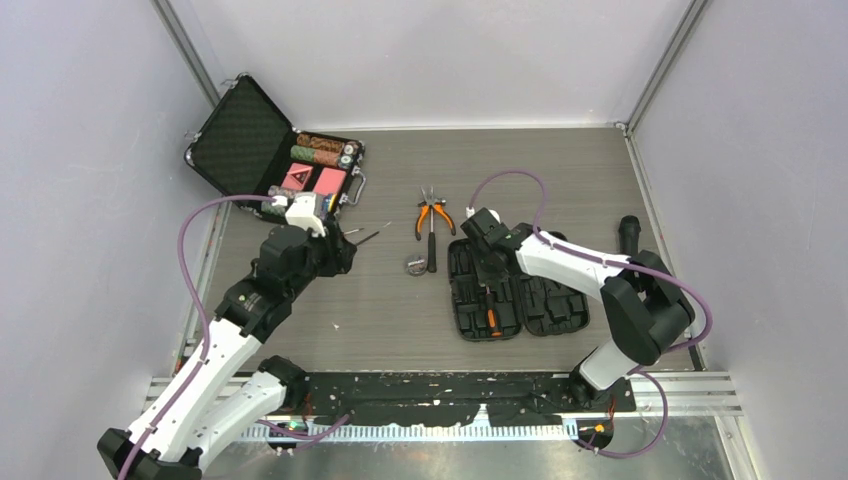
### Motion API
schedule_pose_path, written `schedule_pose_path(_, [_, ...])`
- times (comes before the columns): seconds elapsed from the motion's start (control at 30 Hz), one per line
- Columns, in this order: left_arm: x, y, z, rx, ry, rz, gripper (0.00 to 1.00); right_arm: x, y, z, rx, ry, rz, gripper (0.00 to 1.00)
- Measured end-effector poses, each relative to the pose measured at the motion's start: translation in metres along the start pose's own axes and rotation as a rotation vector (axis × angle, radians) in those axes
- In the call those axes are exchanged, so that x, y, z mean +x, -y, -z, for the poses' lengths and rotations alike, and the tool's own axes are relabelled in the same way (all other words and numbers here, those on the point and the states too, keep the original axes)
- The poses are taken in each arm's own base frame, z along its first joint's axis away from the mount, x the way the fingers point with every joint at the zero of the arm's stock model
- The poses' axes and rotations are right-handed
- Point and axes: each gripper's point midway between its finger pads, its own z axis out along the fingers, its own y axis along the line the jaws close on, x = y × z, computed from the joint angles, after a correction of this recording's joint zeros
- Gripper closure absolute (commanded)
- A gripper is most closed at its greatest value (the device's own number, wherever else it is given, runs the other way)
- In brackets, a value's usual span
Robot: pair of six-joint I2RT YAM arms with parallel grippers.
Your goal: Pack the tool kit
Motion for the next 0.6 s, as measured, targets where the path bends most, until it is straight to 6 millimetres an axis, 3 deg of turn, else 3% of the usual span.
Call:
schedule_pose_path(0.27, [0.011, 0.005, 0.003, 0.027, -0.027, 0.010, 0.50, 0.002, -0.003, -0.002, -0.042, 0.051, -0.016, 0.95])
schedule_pose_path(0.47, [0.031, 0.044, -0.001, 0.144, -0.096, -0.026, 0.50, -0.001, -0.006, 0.006, -0.077, 0.050, -0.027, 0.90])
schedule_pose_path(0.6, [0.049, 0.068, -0.016, 0.192, -0.168, -0.040, 0.50, -0.016, -0.009, 0.029, -0.125, 0.103, -0.053, 0.81])
